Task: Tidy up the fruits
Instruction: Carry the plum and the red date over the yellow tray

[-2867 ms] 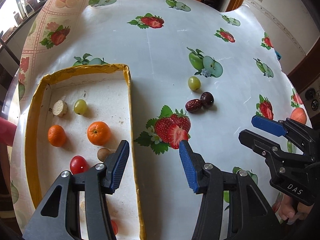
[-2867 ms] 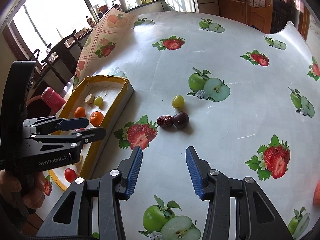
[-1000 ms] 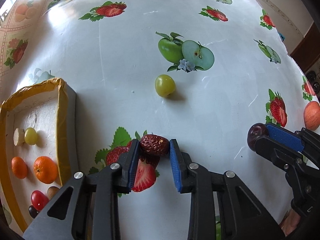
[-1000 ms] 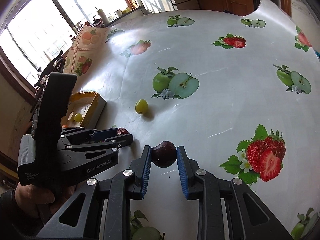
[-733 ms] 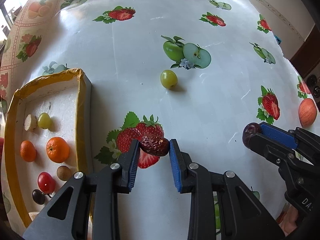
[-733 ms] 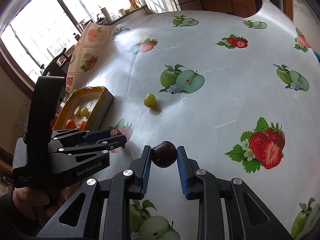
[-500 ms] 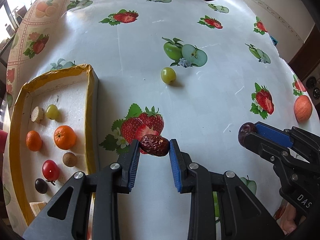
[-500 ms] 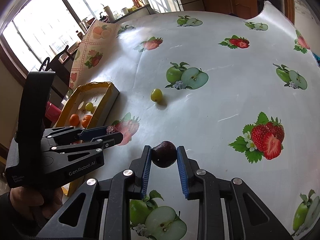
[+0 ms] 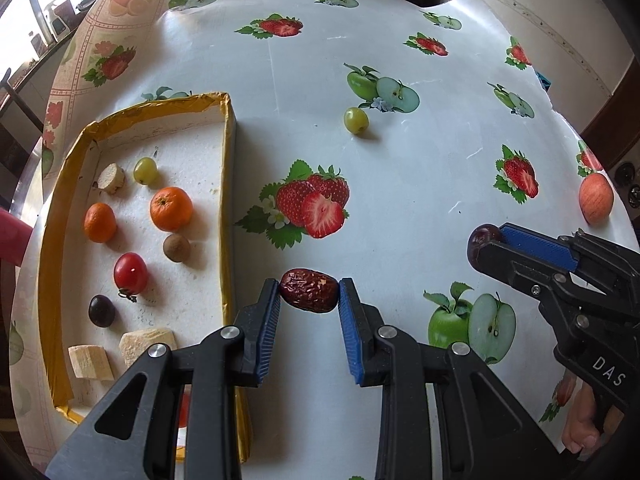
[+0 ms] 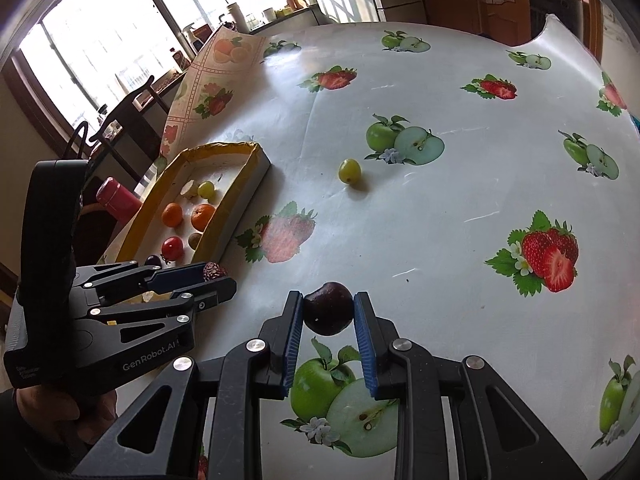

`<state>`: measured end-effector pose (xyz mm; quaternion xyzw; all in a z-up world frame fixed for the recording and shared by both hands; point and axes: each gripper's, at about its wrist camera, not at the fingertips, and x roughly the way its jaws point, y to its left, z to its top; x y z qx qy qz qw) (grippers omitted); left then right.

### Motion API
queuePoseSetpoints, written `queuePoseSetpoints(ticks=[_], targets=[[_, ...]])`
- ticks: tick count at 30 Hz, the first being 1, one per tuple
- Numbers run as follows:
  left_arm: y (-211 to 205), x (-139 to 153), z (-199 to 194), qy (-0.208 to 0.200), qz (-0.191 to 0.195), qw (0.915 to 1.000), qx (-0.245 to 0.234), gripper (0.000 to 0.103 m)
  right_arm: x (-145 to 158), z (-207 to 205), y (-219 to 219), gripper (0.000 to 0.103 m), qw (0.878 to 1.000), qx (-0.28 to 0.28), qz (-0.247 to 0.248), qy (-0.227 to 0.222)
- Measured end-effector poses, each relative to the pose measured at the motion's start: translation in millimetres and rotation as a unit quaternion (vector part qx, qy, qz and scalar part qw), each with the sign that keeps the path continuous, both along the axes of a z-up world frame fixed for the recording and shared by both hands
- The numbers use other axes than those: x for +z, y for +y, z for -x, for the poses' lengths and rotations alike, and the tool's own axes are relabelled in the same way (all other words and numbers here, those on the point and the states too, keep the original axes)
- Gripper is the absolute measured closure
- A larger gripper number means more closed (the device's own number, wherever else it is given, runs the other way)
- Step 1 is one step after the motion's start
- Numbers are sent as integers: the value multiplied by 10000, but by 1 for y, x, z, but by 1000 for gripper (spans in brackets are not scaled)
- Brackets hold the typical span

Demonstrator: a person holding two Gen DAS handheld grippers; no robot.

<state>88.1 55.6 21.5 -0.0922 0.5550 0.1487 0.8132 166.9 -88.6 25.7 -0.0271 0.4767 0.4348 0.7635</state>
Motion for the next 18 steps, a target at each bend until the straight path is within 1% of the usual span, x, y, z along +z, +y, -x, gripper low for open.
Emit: queuePoseSetpoints(ticks=[8, 18], targets=[[15, 12, 32, -69, -45, 9997, 226, 76, 10, 23, 23, 77, 9991, 395, -26, -125], [50, 18, 63, -95, -172, 9977, 656, 76, 24, 42, 68, 77, 9955, 902, -83, -284]])
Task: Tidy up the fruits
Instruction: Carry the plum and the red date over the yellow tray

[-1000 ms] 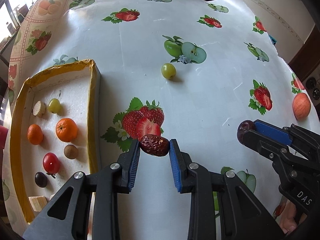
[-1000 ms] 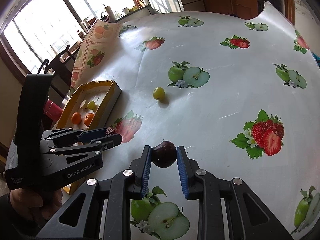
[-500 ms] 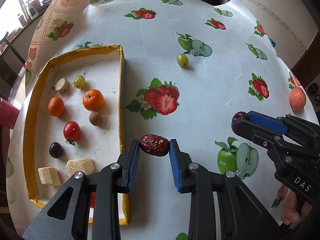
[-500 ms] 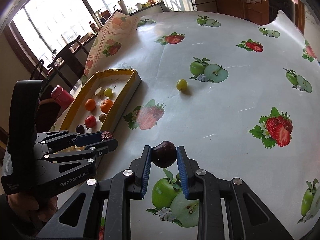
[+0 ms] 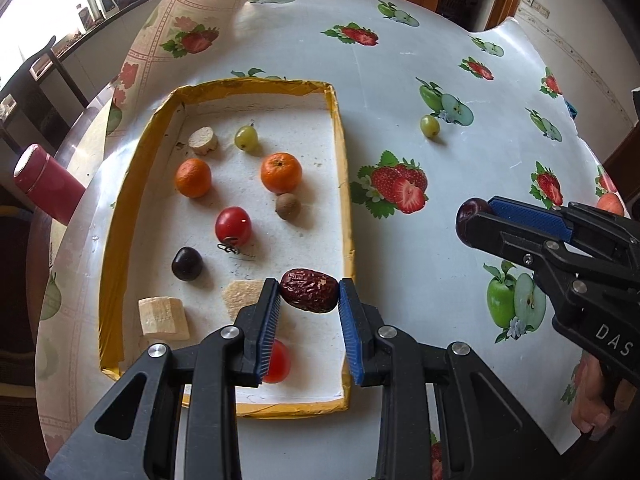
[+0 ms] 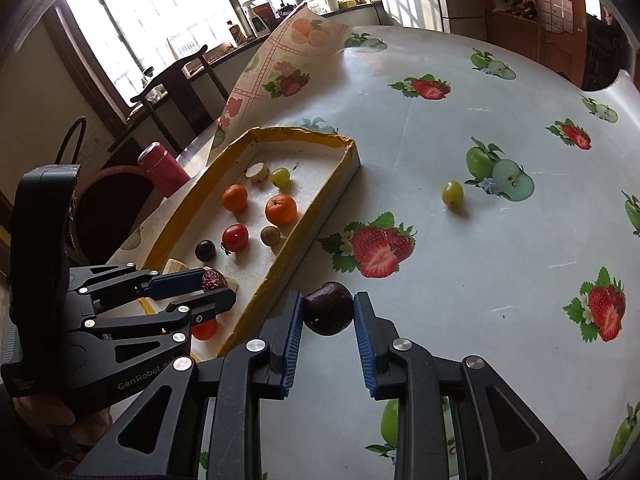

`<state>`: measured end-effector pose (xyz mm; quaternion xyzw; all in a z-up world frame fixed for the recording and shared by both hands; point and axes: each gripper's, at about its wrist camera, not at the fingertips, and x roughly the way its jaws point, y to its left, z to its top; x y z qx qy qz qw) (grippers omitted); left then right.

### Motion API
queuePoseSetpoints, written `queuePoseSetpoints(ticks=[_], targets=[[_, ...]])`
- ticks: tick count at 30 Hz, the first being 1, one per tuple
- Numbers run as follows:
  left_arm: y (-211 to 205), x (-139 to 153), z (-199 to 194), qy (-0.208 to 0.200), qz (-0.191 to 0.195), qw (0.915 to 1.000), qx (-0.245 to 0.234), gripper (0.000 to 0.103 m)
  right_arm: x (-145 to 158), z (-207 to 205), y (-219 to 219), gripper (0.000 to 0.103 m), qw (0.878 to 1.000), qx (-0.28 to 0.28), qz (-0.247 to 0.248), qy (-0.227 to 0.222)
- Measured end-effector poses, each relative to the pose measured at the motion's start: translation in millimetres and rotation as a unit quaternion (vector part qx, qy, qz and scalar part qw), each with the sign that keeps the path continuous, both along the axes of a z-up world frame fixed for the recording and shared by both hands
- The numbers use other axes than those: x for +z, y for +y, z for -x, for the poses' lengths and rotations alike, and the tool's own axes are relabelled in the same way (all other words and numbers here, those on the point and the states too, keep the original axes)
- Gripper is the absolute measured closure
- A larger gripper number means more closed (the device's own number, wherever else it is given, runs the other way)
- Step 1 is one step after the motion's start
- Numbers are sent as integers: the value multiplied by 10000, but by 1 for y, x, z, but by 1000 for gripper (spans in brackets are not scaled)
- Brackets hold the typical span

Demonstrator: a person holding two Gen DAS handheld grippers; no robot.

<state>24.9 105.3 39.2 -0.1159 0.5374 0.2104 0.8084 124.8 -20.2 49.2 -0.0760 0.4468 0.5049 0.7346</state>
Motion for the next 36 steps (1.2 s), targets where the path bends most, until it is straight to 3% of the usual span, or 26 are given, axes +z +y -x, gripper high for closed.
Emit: queuePoseSetpoints(ticks=[11, 23, 36], targets=[[53, 2, 23, -30, 40, 9984, 565, 76, 18, 2, 67, 77, 9987, 451, -125, -206], [121, -2, 22, -94, 242, 9948, 984, 76, 20, -17, 139, 77, 9970, 693, -2, -354], [132, -21, -6, 4, 346, 9947, 971, 76, 0, -33, 170, 77, 9966, 742, 190, -311]])
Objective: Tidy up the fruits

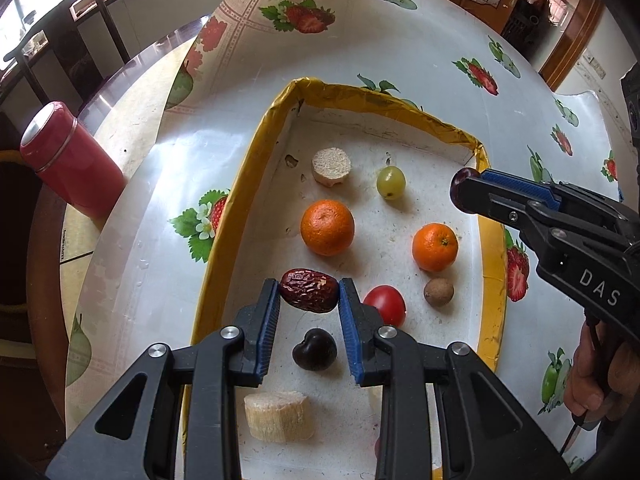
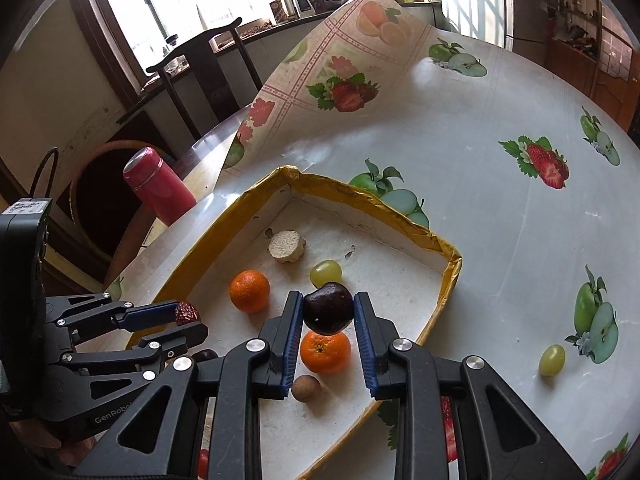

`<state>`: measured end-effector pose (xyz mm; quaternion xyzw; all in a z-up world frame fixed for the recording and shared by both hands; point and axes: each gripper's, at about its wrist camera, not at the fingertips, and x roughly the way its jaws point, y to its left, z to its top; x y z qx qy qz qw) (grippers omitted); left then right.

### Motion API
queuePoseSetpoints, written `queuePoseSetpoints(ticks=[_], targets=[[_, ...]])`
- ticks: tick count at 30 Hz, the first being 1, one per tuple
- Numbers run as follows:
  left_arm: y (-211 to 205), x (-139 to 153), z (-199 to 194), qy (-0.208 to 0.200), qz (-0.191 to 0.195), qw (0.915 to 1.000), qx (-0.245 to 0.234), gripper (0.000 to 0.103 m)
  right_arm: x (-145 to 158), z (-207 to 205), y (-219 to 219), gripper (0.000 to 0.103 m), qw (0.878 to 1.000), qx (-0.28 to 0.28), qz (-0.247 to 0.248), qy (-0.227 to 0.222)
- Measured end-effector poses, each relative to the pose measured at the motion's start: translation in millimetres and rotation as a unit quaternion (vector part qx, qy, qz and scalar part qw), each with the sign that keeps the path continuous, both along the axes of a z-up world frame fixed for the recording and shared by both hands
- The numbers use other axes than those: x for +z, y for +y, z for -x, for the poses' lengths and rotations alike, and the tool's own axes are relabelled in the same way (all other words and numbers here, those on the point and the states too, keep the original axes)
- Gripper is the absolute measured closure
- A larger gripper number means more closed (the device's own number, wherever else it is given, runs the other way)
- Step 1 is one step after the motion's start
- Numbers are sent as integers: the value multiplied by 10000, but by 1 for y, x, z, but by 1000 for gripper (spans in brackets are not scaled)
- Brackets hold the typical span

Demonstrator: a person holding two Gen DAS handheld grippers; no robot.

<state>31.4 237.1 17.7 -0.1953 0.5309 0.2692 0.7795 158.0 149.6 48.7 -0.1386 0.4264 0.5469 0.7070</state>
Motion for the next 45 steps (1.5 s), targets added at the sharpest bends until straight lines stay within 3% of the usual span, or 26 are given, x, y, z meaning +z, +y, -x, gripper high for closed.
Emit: queuePoseSetpoints(ticks=[19, 21, 22, 23, 28, 31, 37, 45], targets=[[2, -28, -10, 297, 115, 9995, 29, 76, -33, -4, 20, 74, 9993, 126, 359, -44], [0, -27, -9, 302, 80, 9995, 13, 65, -33, -4, 19, 72, 9993, 117, 359, -34], [-2, -26, -8, 284, 44, 9996, 14, 55, -32, -4, 19, 70, 9993, 109, 368, -44], [-4, -23, -7, 265, -12, 9996, 12, 47, -32, -5, 18, 64, 9992, 100, 379, -67], [-12, -11, 0, 143, -58, 9999, -11, 44, -24, -3, 11, 60, 9994, 175, 306, -73], [-20, -3, 10, 87, -83, 9999, -41, 44, -17, 2, 2, 58, 9991, 347, 237, -80], [-48, 8, 38, 51, -104, 9998, -170, 44, 0, 24, -25, 40, 9948, 953, 92, -340], [-91, 15, 71, 201, -252, 9987, -389, 44, -1, 46, -54, 37, 9867, 1546, 276, -422]])
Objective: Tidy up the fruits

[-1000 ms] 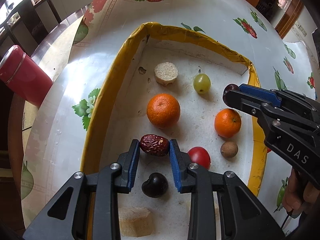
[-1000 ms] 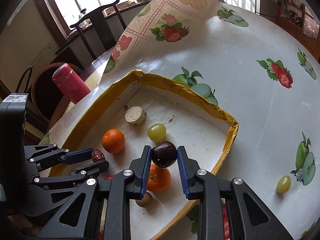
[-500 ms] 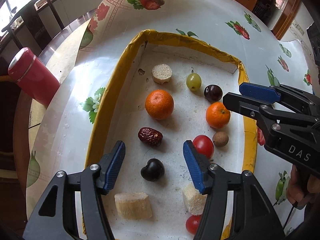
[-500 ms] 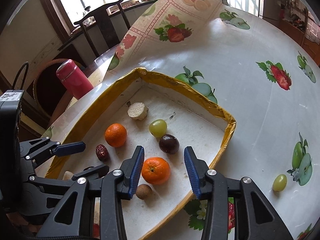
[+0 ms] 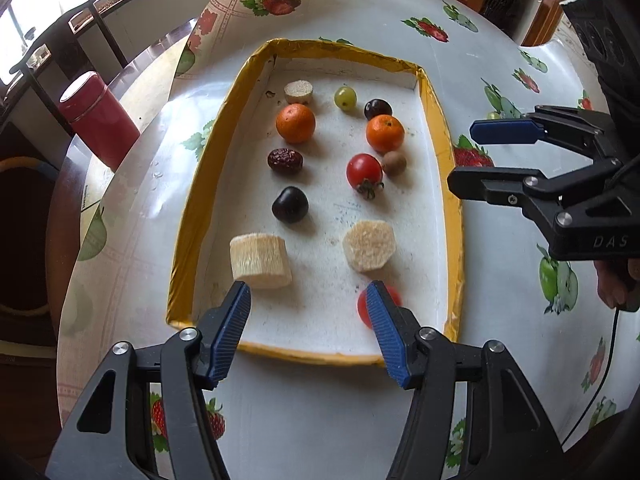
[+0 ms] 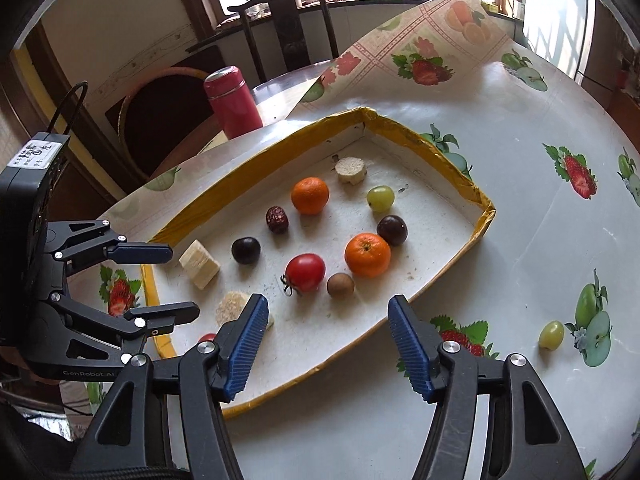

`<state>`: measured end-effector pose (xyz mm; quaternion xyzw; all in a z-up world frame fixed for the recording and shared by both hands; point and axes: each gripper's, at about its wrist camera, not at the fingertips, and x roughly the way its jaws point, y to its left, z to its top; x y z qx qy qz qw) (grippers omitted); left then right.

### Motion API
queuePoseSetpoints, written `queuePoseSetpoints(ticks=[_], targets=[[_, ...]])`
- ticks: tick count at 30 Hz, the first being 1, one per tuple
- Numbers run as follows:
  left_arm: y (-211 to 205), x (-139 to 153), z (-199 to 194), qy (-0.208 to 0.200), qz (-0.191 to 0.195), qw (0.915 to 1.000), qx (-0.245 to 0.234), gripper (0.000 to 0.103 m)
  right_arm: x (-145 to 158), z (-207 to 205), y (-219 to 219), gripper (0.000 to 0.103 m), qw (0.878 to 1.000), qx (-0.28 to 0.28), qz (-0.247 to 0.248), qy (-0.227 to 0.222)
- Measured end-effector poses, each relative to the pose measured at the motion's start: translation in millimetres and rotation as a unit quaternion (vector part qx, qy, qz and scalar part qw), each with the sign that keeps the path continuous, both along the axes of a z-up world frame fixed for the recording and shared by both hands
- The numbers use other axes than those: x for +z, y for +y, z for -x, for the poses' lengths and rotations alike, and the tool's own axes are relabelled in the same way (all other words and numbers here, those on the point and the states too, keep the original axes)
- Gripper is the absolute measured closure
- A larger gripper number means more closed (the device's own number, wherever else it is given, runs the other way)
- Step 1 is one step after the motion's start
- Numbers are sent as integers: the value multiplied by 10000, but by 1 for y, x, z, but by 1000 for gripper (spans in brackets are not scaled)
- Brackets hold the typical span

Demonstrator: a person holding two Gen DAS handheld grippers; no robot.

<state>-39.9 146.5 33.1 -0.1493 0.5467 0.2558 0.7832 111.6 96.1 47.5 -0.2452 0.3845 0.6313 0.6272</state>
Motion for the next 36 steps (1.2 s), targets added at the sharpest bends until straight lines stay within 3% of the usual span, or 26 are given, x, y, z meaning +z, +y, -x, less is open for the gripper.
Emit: queuePoseSetpoints(ticks=[6, 16, 36], targets=[[-17, 8, 26, 13, -97, 9999, 24, 29, 0, 16, -19, 27, 9992, 388, 94, -99], [-31, 9, 48, 80, -177, 9997, 164, 28, 3, 45, -52, 21, 9960, 871, 29, -196], [-35, 12, 45, -7, -278, 9995, 131, 28, -2, 52, -51, 21, 9965, 745, -102, -358]])
